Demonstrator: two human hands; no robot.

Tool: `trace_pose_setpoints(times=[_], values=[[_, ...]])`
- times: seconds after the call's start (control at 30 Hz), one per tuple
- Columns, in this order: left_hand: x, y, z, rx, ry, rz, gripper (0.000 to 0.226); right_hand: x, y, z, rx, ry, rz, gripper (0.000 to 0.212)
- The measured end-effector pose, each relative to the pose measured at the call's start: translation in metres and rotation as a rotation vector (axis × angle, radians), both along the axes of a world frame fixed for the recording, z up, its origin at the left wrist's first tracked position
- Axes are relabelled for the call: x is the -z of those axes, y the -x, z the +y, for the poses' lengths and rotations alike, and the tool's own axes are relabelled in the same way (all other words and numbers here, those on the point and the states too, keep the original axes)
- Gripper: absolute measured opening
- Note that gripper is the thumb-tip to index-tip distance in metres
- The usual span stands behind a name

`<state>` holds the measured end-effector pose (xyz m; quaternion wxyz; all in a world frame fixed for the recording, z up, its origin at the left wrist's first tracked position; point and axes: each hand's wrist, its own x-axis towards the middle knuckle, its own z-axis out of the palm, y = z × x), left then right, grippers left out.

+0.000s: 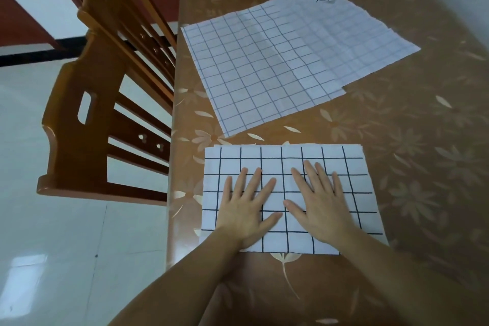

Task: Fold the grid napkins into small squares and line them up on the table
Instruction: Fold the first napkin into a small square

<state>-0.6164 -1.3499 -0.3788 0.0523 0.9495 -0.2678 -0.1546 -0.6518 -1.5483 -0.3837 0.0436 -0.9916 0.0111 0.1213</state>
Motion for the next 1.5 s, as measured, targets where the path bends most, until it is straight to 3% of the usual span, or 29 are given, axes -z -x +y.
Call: trace_pose_setpoints(times=[0.67,0.8,0.97,1.37,1.5], values=[[0.004,0.011,0.006,-0.045,0.029,-0.041,0.069,0.007,-0.008,-0.007,0.014,-0.019,-0.045,0.08],[0.008,0.01,0.004,-0.062,0.027,-0.071,0.069,0.002,0.001,0.024,0.146,-0.086,-0.075,0.071],[0.014,0.011,0.007,-0.019,0.008,-0.096,0.065,-0.003,0.028,0.076,0.07,-0.195,-0.125,0.063],[0.009,0.01,0.006,-0.039,0.001,-0.074,0.067,0.003,0.055,-0.039,0.103,-0.014,-0.061,0.072],[0.009,0.013,0.005,-0.057,0.127,-0.115,0.06,0.003,0.056,-0.043,0.095,0.008,-0.073,0.069]])
